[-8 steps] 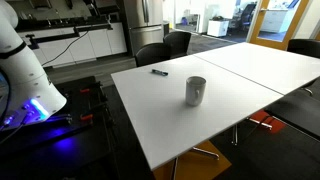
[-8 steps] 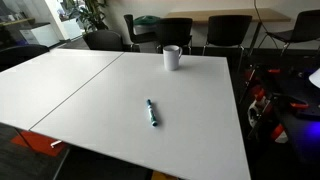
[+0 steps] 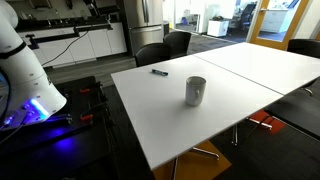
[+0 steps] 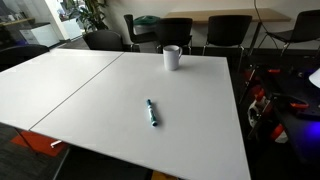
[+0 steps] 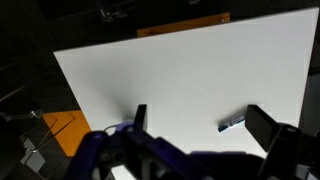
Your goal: Put the marker in the mug
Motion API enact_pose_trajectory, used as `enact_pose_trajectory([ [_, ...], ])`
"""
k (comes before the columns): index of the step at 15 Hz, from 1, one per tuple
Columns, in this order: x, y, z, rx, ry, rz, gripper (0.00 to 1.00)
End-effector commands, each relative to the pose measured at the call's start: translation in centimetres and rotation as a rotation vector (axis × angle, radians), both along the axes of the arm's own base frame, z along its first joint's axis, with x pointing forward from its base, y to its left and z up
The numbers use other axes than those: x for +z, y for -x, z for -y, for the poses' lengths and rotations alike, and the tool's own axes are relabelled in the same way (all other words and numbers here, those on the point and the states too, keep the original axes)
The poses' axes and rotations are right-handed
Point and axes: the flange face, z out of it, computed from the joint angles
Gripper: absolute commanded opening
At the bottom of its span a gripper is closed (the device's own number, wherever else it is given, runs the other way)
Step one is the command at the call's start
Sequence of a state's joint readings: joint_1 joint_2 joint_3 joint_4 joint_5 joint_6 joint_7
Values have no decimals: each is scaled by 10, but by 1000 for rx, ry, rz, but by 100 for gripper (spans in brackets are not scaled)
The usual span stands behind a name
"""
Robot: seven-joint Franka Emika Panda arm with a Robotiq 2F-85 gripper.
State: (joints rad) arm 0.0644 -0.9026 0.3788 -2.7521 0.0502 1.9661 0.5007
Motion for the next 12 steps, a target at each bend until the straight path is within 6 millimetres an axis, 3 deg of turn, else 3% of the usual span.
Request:
enact_pose_trajectory([
  [1, 3, -9, 2, -10, -1, 12, 100],
  [6, 16, -43, 11, -74, -76, 88, 100],
  [12, 19, -106, 7, -241, -173, 190, 100],
])
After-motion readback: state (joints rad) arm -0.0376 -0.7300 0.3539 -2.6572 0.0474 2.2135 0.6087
